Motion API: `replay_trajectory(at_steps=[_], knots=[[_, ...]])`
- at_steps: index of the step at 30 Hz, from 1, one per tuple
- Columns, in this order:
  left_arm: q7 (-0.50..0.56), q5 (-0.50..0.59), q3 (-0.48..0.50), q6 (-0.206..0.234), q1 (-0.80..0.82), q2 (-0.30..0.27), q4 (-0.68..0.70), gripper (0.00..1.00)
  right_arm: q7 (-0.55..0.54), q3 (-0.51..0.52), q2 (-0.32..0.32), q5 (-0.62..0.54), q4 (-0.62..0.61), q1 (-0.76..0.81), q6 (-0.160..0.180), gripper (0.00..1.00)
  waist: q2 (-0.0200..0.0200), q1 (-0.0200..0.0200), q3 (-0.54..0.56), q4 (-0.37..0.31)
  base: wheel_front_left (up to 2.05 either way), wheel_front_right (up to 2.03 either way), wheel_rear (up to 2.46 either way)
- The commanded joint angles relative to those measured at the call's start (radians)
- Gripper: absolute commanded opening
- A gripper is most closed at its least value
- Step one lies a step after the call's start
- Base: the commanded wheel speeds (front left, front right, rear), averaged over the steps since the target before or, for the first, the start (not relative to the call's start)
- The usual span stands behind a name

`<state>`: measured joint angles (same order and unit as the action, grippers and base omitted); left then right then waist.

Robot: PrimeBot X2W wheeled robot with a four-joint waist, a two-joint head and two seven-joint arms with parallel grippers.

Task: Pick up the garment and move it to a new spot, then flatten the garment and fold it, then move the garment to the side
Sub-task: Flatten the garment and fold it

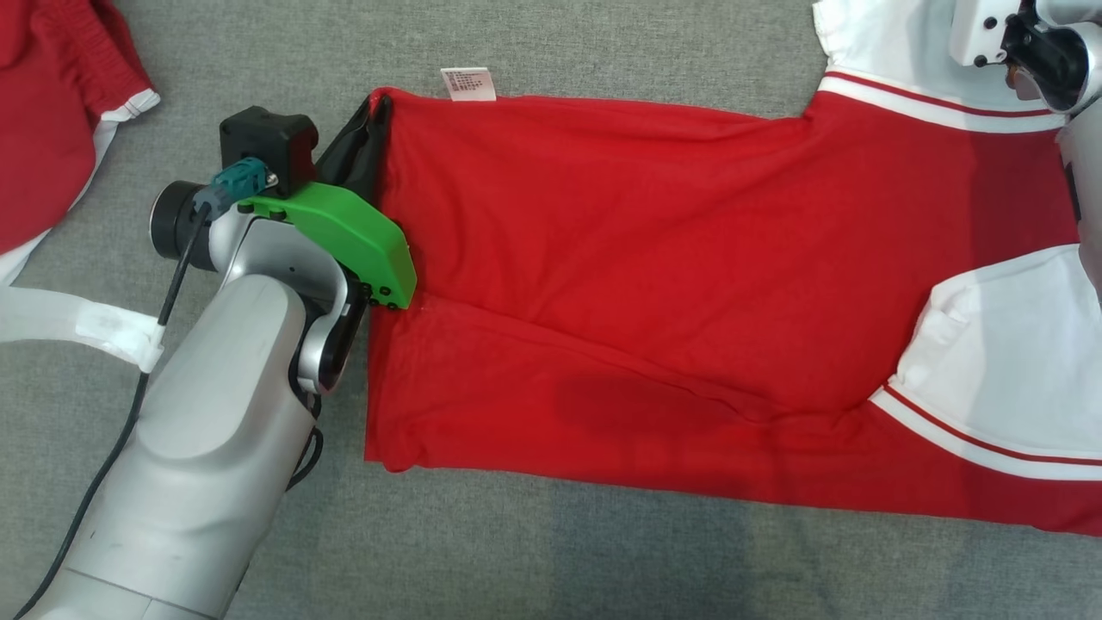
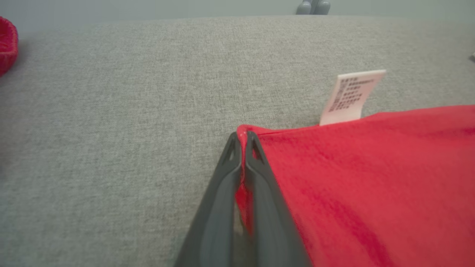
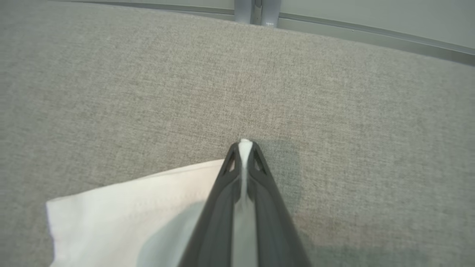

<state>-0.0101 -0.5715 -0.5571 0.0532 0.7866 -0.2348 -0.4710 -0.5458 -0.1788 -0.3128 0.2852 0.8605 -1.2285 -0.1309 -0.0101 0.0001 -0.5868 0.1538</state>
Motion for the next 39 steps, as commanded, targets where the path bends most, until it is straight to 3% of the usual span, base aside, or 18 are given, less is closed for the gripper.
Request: replay_trajectory(at_steps=[1,11,25,34,39], knots=[[-0.005,-0.010,0.004,0.001,0.009,-0.012,-0.006,0.00,0.015,0.002,0.003,0.011,0.009,0.015,0.000,0.00,0.0101,-0.0001,0.011,-0.011,0.00,0.00,0.00],[0.004,-0.038,0.016,-0.007,-0.046,-0.041,-0.030,0.00,0.138,-0.044,0.000,0.142,-0.073,0.085,0.000,0.00,0.0101,-0.0001,0.112,-0.086,0.00,0.00,0.00],[-0.008,-0.084,0.046,0.023,-0.225,-0.126,0.082,0.00,0.218,-0.108,-0.098,0.379,-0.434,0.415,0.000,0.00,0.0101,-0.0001,0.293,-0.171,0.00,0.00,0.00],[0.001,-0.090,0.047,0.074,-0.408,-0.192,0.246,0.00,0.205,-0.028,-0.119,0.428,-0.722,0.752,0.000,0.00,0.0101,-0.0001,0.380,-0.193,0.00,0.00,0.00],[0.012,-0.088,0.042,0.102,-0.491,-0.226,0.333,0.00,0.182,0.055,-0.080,0.413,-0.834,0.923,0.000,0.00,0.0101,-0.0001,0.389,-0.205,0.00,0.00,0.00]])
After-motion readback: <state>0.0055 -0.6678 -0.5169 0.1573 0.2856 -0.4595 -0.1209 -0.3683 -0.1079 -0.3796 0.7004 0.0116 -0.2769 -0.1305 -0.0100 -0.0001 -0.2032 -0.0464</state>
